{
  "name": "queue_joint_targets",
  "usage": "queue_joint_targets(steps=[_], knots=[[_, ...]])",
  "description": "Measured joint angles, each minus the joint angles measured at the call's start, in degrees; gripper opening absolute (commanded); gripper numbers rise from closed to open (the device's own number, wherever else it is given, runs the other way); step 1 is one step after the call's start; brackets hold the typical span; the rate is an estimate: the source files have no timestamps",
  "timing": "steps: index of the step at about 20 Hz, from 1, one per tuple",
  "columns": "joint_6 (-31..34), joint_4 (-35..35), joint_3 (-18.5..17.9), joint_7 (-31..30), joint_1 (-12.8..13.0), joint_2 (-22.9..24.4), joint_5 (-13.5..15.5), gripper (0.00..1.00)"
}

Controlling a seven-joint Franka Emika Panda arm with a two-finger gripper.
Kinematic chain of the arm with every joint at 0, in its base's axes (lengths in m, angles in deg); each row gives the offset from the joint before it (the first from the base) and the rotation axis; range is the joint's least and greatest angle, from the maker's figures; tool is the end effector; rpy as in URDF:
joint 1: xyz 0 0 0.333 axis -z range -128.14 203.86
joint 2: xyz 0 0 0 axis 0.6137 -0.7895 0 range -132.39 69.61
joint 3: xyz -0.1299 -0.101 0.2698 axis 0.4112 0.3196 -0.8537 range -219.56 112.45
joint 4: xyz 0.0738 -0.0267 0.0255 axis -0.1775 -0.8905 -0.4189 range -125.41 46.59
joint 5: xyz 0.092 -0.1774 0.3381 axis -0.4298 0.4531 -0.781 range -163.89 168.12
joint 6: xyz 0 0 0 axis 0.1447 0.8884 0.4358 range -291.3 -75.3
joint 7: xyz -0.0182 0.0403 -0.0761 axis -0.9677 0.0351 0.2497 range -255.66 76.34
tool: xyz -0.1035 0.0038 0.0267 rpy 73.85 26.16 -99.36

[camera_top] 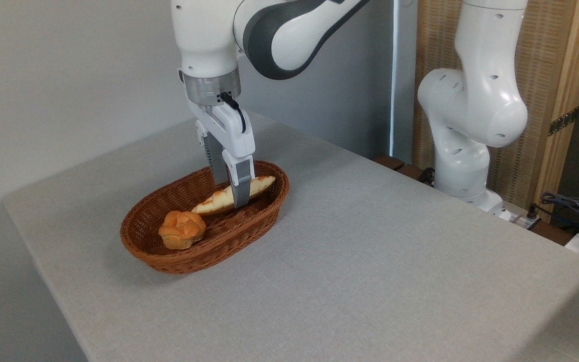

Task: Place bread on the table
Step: 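Lower the open gripper onto the long pale bread roll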

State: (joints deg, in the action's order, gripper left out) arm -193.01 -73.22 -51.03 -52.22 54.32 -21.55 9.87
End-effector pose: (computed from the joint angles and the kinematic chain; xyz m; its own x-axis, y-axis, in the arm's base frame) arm 0.4748 -0.1721 0.4754 0.6002 -0.7929 0.1054 -0.7998 -0.5968 0.0651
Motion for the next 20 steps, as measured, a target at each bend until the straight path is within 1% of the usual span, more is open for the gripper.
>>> queue_joint_targets(steps=[3, 5, 15, 16, 18, 20], knots=[[-0.5, -0.1, 0.0, 0.0, 0.2, 0.0, 1.6, 1.0], [-0.9, -0.1, 0.0, 0.0, 0.4, 0.0, 2.0, 1.0], [-3.1, -3.2, 0.0, 0.0, 2.1, -0.3, 2.1, 1.0], [-3.7, -3.7, 0.0, 0.0, 2.3, -0.3, 2.1, 0.96], [-4.6, -4.5, 0.0, 0.0, 2.8, -0.4, 2.1, 0.67], [-5.4, -5.0, 0.0, 0.0, 3.0, -0.6, 2.1, 0.48]])
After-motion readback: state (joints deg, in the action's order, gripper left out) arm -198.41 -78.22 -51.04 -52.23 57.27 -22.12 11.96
